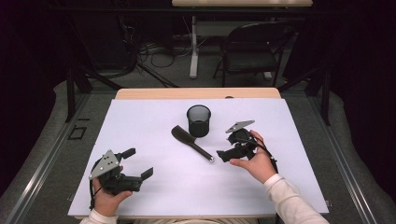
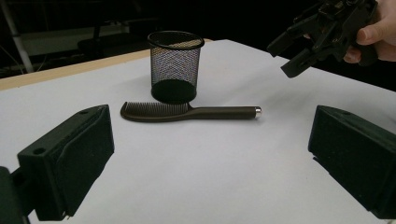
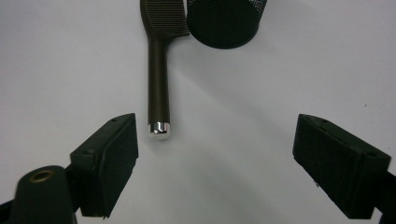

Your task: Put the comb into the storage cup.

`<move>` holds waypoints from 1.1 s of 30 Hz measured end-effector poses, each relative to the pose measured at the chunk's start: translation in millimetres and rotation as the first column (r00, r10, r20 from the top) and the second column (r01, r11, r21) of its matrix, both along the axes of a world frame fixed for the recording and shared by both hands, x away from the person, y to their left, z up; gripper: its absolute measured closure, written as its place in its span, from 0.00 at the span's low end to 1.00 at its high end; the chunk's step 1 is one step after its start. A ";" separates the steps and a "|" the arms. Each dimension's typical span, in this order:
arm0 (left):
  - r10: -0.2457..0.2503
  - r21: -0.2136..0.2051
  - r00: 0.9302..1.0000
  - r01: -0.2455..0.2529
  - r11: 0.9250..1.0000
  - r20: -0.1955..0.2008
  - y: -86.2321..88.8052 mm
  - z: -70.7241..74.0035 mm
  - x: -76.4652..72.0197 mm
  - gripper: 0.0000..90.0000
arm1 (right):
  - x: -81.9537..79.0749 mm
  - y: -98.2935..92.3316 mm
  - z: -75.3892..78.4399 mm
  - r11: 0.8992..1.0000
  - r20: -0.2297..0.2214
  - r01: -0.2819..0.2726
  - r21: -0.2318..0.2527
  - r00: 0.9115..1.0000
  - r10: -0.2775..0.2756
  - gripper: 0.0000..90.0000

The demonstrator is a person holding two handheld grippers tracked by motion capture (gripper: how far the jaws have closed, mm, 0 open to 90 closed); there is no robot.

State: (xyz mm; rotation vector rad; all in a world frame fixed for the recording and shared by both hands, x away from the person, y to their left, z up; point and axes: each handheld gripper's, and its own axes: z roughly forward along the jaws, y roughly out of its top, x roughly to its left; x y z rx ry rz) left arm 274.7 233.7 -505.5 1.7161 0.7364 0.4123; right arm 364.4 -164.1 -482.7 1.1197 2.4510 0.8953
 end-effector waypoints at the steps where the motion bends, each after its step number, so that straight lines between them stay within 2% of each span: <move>1: 0.000 0.000 1.000 0.000 1.000 0.000 0.0 0.0 0.0 0.01 | 0.9 1.5 0.1 1.000 0.000 -0.001 0.000 1.000 0.001 0.16; 21: 0.001 0.004 1.000 -0.001 1.000 -0.002 0.4 -0.2 0.3 0.01 | 21.7 34.9 2.6 0.997 -0.009 -0.063 -0.042 0.998 0.062 0.17; 33: 0.000 0.005 1.000 0.000 1.000 -0.005 0.3 -0.5 0.5 0.01 | 31.0 47.8 4.7 0.994 -0.043 -0.081 -0.070 0.996 0.079 0.20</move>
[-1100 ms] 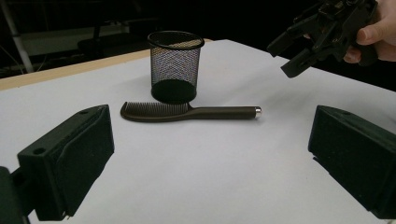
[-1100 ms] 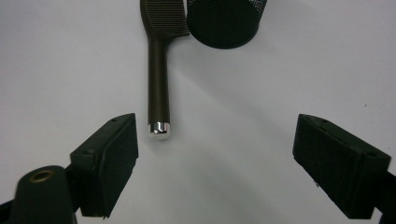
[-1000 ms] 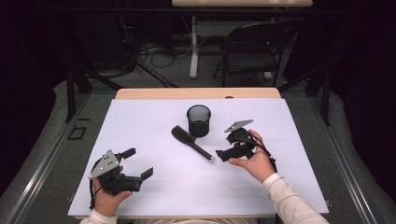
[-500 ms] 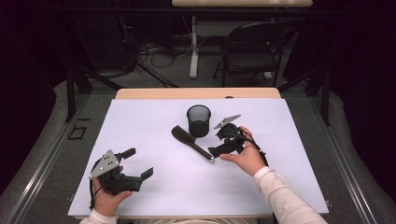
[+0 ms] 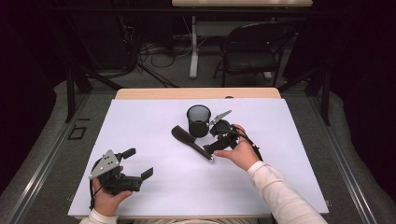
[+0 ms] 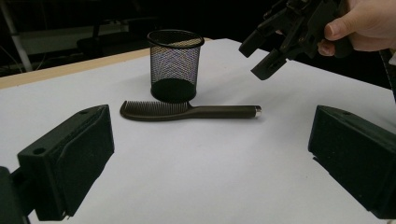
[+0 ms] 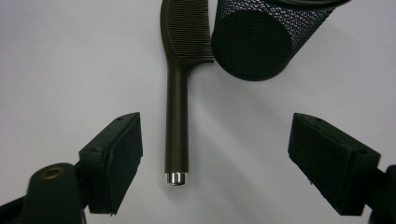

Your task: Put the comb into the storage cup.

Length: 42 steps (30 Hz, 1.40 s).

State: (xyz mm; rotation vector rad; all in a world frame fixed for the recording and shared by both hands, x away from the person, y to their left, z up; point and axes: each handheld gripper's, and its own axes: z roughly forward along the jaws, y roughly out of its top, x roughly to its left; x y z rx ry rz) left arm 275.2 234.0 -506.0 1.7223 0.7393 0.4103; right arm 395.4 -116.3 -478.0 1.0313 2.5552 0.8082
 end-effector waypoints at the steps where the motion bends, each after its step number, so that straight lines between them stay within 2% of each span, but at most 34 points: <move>1: 0.001 -0.001 1.000 -0.001 1.000 0.000 -0.2 -0.1 0.0 0.01 | 0.0 0.0 0.0 1.000 0.000 0.000 0.000 1.000 0.000 0.20; 8: 0.002 0.000 1.000 -0.002 1.000 -0.002 -0.2 -0.3 0.2 0.01 | 5.2 4.5 4.3 1.000 -0.029 0.019 -0.015 0.999 -0.019 0.24; 14: -0.001 0.000 1.000 0.001 1.000 -0.004 -0.3 -0.7 0.6 0.01 | 13.3 7.3 6.9 0.999 -0.097 0.039 -0.028 0.994 -0.041 0.24; 17: -0.001 0.000 1.000 0.001 1.000 -0.005 -0.2 -0.8 0.8 0.01 | 15.5 8.4 6.3 0.999 -0.108 0.042 -0.034 0.993 -0.045 0.24; 20: 0.000 0.002 1.000 0.000 1.000 -0.007 -0.2 -0.8 0.9 0.01 | 19.1 11.4 5.6 0.997 -0.149 0.055 -0.058 0.987 -0.064 0.24; 23: 0.000 0.002 1.000 0.000 1.000 -0.008 -0.3 -0.9 1.0 0.01 | 22.3 12.0 4.5 0.997 -0.161 0.044 -0.060 0.986 -0.054 0.24; 25: 0.000 0.001 1.000 0.000 1.000 -0.008 -0.2 -0.9 1.0 0.01 | 22.0 14.2 5.4 0.995 -0.193 0.074 -0.071 0.977 -0.086 0.24; 28: 0.000 0.004 1.000 0.001 1.000 -0.011 0.3 -0.8 1.1 0.01 | 25.1 15.6 3.2 0.996 -0.182 0.057 -0.071 0.981 -0.069 0.24; 30: 0.000 0.004 1.000 0.000 1.000 -0.012 0.2 -0.9 1.2 0.01 | 24.9 17.5 3.3 0.995 -0.202 0.065 -0.078 0.976 -0.079 0.24; 31: -0.001 0.006 1.000 0.001 1.000 -0.012 0.3 -0.9 1.3 0.01 | 26.1 17.5 2.3 0.996 -0.193 0.052 -0.077 0.979 -0.066 0.24; 38: -0.002 0.004 1.000 0.002 1.000 -0.015 -0.1 -1.2 1.7 0.01 | 29.0 21.5 -1.6 0.995 -0.206 0.047 -0.084 0.976 -0.064 0.23; 40: 0.001 0.002 1.000 0.000 1.000 -0.016 -0.1 -1.4 1.7 0.01 | 29.6 23.7 -3.3 0.995 -0.221 0.049 -0.092 0.973 -0.068 0.22; 42: -0.003 0.002 1.000 0.003 1.000 -0.018 0.1 -1.4 1.9 0.01 | 30.0 24.3 -4.3 0.995 -0.219 0.041 -0.092 0.974 -0.060 0.22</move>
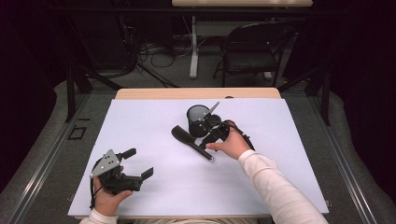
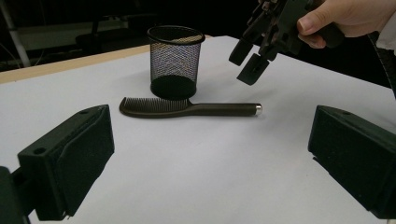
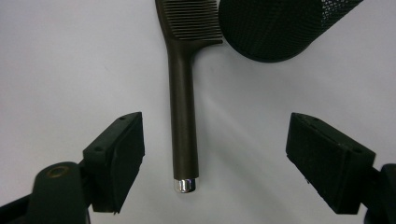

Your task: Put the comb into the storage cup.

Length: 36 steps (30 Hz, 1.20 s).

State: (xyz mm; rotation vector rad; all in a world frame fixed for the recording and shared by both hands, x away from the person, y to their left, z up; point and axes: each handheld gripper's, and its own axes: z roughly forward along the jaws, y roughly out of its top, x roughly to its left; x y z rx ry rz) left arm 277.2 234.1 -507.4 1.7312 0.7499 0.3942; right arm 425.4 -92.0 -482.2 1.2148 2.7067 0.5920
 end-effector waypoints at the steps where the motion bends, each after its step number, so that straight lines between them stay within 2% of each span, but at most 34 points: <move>1: 0.000 -0.002 1.000 0.000 1.000 0.000 -0.2 -0.2 0.1 0.01 | 0.2 0.8 -0.7 1.000 0.000 -0.004 -0.004 1.000 0.004 0.21; 10: -0.001 0.002 1.000 0.001 1.000 -0.002 -0.1 -0.3 0.1 0.01 | 0.2 11.8 -7.9 1.000 -0.014 -0.020 -0.009 1.000 0.020 0.16; 20: -0.003 0.004 1.000 0.003 1.000 -0.003 -0.1 -0.1 0.1 0.01 | 2.5 20.6 -13.7 0.999 -0.027 -0.028 -0.023 0.999 0.027 0.16; 21: -0.002 0.003 1.000 0.002 1.000 -0.003 -0.2 -0.2 0.0 0.01 | 3.7 21.4 -14.4 0.999 -0.022 -0.043 -0.029 0.999 0.043 0.16; 25: -0.002 0.001 1.000 0.002 1.000 -0.002 0.0 -0.4 0.4 0.01 | 4.6 26.3 -16.8 0.999 -0.015 -0.040 -0.030 0.999 0.040 0.16; 36: -0.004 0.004 1.000 0.004 1.000 -0.005 -0.3 -0.5 0.1 0.01 | 7.6 36.7 -22.8 0.998 -0.038 -0.044 -0.043 0.998 0.042 0.16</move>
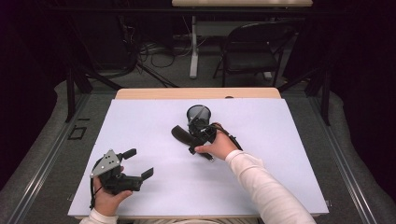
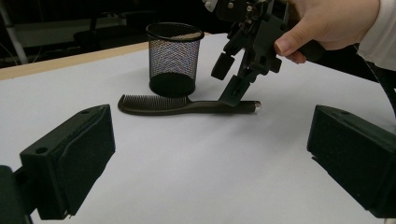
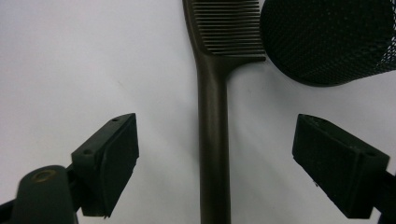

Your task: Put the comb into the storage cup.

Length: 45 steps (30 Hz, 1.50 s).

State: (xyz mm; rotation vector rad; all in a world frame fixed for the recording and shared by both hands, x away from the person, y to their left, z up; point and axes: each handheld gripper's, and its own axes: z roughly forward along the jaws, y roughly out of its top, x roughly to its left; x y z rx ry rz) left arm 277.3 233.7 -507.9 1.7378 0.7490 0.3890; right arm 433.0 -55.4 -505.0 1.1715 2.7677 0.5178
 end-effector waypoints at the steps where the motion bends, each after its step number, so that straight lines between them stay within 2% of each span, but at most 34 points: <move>1: 0.000 0.002 1.000 0.000 1.000 0.000 -0.1 0.0 0.0 0.01 | 0.3 0.7 -0.5 1.000 -0.003 0.002 0.003 1.000 -0.002 0.16; 2: 0.003 0.003 1.000 -0.003 1.000 0.000 -0.2 0.0 -0.1 0.01 | 0.2 1.2 -1.4 1.000 -0.003 0.006 0.008 1.000 -0.006 0.17; 3: 0.001 0.001 1.000 -0.001 1.000 -0.001 -0.3 -0.1 0.0 0.01 | 1.2 1.4 -2.0 1.000 -0.011 -0.012 0.004 1.000 0.013 0.25; 5: 0.002 0.000 1.000 -0.002 1.000 -0.002 -0.3 -0.2 0.2 0.01 | 1.1 1.8 -2.2 1.000 -0.023 -0.009 0.006 1.000 0.009 0.27; 16: 0.000 0.000 1.000 0.000 1.000 -0.005 -0.4 -0.5 0.3 0.01 | 5.1 3.1 -9.1 0.999 -0.035 -0.017 -0.048 0.999 0.015 0.27; 17: 0.000 0.002 1.000 0.000 1.000 -0.005 -0.4 -0.5 0.4 0.02 | 5.6 3.1 -10.1 0.998 -0.053 -0.003 -0.062 0.999 -0.001 0.28; 20: -0.001 0.003 1.000 0.001 1.000 -0.006 -0.5 -0.6 0.5 0.02 | 5.8 3.0 -11.4 0.998 -0.070 0.018 -0.057 0.997 -0.022 0.31; 24: -0.002 0.003 1.000 0.002 1.000 -0.006 -0.7 -0.7 0.6 0.02 | 7.1 2.3 -12.5 0.998 -0.069 0.006 -0.058 0.998 -0.010 0.33; 28: -0.002 0.004 1.000 0.002 1.000 -0.007 -0.7 -0.8 0.6 0.02 | 5.8 3.6 -13.9 0.997 -0.079 0.020 -0.075 0.997 -0.026 0.38; 30: -0.001 0.003 1.000 0.001 1.000 -0.006 -0.6 -0.8 0.5 0.02 | 6.2 3.5 -14.6 0.997 -0.066 0.011 -0.080 0.998 -0.016 0.40; 36: -0.002 0.004 1.000 0.002 1.000 -0.006 -0.7 -0.9 0.7 0.02 | 6.3 3.6 -15.3 0.997 -0.072 0.013 -0.079 0.997 -0.019 0.45; 37: -0.001 0.005 1.000 0.001 1.000 -0.007 -0.6 -0.9 0.7 0.02 | 6.9 3.1 -15.8 0.997 -0.070 0.007 -0.073 0.998 -0.012 0.49; 40: 0.001 0.006 1.000 -0.001 1.000 -0.007 -0.6 -1.0 0.7 0.02 | 7.5 2.7 -15.0 0.996 -0.080 0.004 -0.085 0.997 -0.011 0.49; 41: 0.001 0.007 1.000 -0.001 1.000 -0.008 -0.6 -1.0 0.8 0.02 | 7.4 2.7 -16.7 0.997 -0.071 0.013 -0.072 0.997 -0.018 0.51; 45: -0.001 0.005 1.000 0.001 1.000 -0.008 -0.5 -1.1 1.1 0.02 | 7.7 2.4 -17.2 0.997 -0.074 0.010 -0.075 0.997 -0.015 0.53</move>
